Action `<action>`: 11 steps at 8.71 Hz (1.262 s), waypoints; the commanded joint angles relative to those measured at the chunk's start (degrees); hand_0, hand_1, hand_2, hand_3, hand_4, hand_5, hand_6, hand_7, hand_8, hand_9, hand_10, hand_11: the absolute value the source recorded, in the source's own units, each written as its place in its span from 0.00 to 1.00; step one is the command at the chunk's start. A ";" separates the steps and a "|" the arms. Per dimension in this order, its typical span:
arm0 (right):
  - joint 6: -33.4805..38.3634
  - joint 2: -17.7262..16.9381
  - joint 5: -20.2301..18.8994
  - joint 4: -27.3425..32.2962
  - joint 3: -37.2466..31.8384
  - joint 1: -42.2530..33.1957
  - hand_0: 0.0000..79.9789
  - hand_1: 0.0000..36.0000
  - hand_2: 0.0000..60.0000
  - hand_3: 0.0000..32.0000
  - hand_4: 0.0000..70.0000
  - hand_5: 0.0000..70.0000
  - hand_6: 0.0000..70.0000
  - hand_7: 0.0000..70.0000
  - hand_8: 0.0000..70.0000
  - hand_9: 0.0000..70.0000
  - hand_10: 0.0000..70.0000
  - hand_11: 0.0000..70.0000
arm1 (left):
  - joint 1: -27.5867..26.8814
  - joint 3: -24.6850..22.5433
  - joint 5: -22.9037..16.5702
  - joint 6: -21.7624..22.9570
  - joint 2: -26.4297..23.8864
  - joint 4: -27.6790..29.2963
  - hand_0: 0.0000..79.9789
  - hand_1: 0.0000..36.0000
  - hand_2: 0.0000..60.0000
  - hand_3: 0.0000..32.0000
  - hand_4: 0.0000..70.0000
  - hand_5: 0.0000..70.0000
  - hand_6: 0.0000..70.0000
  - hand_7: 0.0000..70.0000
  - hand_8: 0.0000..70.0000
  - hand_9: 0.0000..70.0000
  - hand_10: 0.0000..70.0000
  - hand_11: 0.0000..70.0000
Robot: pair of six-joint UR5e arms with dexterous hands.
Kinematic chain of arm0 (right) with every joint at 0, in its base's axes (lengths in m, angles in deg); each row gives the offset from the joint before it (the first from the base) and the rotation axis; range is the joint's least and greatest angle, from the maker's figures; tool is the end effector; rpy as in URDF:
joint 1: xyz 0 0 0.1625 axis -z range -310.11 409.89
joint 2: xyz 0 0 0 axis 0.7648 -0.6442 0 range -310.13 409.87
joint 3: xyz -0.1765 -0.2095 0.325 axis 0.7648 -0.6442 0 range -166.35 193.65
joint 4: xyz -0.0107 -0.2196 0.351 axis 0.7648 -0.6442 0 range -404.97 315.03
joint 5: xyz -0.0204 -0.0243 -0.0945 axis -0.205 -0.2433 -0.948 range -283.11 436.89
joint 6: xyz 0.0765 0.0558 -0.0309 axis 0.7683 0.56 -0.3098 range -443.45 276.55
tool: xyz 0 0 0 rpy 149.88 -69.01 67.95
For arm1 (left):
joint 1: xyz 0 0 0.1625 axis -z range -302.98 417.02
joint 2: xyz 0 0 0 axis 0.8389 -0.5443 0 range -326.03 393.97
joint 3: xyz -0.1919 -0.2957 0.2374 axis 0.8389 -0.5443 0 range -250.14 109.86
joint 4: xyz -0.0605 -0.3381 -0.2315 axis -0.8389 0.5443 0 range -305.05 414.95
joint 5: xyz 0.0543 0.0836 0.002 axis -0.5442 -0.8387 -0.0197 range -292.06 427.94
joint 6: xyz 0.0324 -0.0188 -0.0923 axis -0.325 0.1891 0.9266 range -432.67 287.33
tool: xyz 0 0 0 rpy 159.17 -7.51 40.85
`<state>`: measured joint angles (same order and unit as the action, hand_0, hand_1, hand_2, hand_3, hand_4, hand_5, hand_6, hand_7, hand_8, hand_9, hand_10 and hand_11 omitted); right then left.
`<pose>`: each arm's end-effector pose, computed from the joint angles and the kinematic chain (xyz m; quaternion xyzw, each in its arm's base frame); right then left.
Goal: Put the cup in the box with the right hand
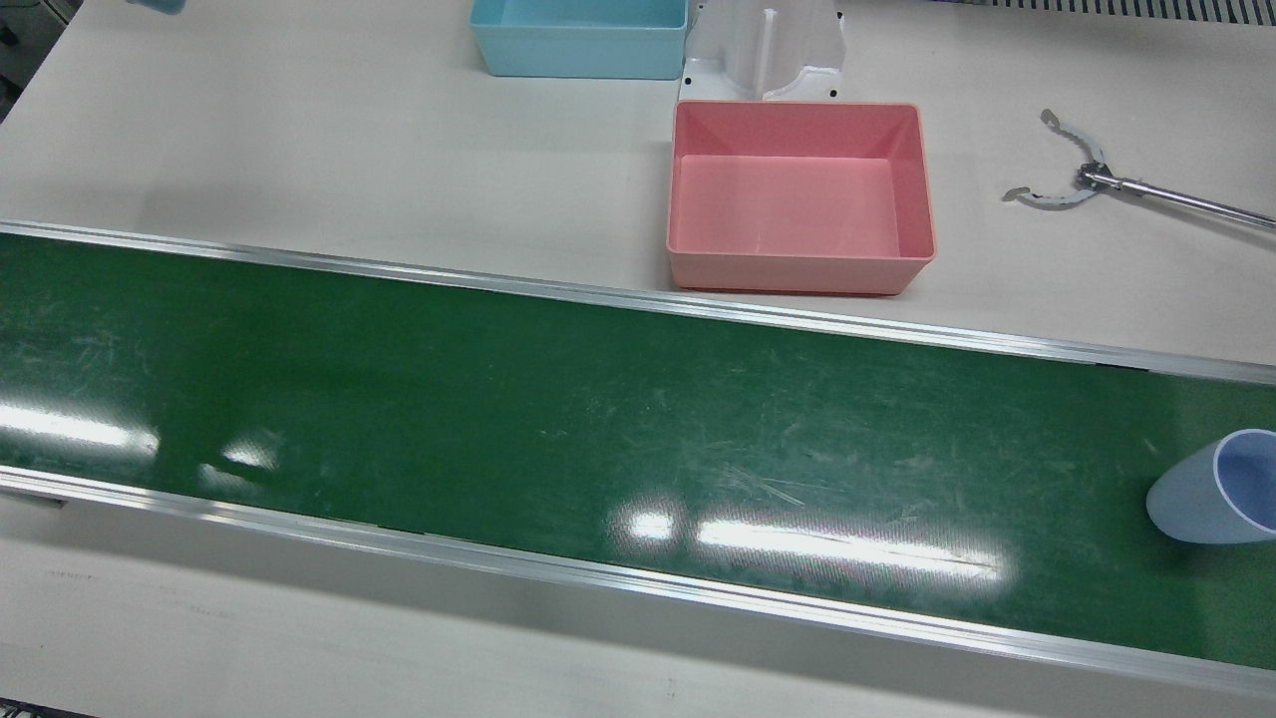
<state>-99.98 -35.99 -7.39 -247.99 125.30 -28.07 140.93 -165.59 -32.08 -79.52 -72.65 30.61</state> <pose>0.0384 -0.5067 0.5106 0.0627 -0.7212 0.6766 0.1349 -0.0538 -0.5880 0.5260 -0.0584 0.6906 -0.7069 0.1411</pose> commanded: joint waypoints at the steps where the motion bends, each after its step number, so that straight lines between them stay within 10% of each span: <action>1: 0.00 -0.01 0.00 0.00 -0.04 0.00 0.71 0.34 0.00 0.00 0.64 0.08 0.19 0.79 0.06 0.21 0.13 0.22 | 0.03 0.00 0.00 0.00 0.00 0.00 0.00 0.00 0.00 0.00 0.00 0.00 0.00 0.00 0.00 0.00 0.00 0.00; 11: 0.00 -0.01 0.00 0.00 -0.04 -0.09 0.71 0.34 0.00 0.00 0.64 0.08 0.19 0.80 0.06 0.22 0.13 0.22 | 0.03 0.00 0.00 0.00 0.00 0.00 0.00 0.00 0.00 0.00 0.00 0.00 0.00 0.00 0.00 0.00 0.00 0.00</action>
<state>-99.98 -36.00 -7.38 -247.99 125.27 -28.15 140.96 -165.59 -32.08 -79.49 -72.64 30.61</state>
